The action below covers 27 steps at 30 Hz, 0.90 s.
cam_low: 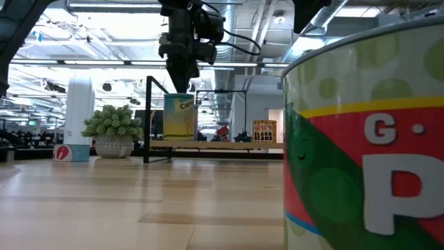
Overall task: Pick and place cans onto a shelf
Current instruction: Put the canned carrots on the shelf, then put the canned tomato on the shelf
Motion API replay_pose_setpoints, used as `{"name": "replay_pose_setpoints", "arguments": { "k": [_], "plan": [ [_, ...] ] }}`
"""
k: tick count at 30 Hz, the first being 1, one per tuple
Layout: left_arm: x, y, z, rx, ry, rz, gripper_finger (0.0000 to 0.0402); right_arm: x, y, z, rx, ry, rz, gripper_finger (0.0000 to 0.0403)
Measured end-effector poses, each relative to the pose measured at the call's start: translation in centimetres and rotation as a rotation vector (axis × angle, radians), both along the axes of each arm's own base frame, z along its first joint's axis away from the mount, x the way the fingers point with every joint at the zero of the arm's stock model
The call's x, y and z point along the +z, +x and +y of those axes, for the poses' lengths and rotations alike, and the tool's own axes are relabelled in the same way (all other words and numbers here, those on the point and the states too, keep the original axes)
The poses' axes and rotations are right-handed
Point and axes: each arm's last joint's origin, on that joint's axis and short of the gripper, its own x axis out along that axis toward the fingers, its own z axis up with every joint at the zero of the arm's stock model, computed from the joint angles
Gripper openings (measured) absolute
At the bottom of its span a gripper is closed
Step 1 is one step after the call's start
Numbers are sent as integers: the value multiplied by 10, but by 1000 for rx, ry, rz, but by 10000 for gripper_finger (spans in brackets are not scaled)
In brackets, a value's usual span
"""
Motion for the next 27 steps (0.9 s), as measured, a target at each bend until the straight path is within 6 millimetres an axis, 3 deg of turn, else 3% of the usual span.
{"name": "replay_pose_setpoints", "arguments": {
  "k": [8,19,22,27],
  "plan": [
    [0,-3,7,27,32,13,5,0,0,0,0,0,0,65],
    [1,-3,8,35,43,12,51,0,0,0,0,0,0,65],
    [14,-1,8,64,36,-33,55,0,0,0,0,0,0,65],
    [56,3,-7,102,-17,-149,55,0,0,0,0,1,0,65]
  ]
}}
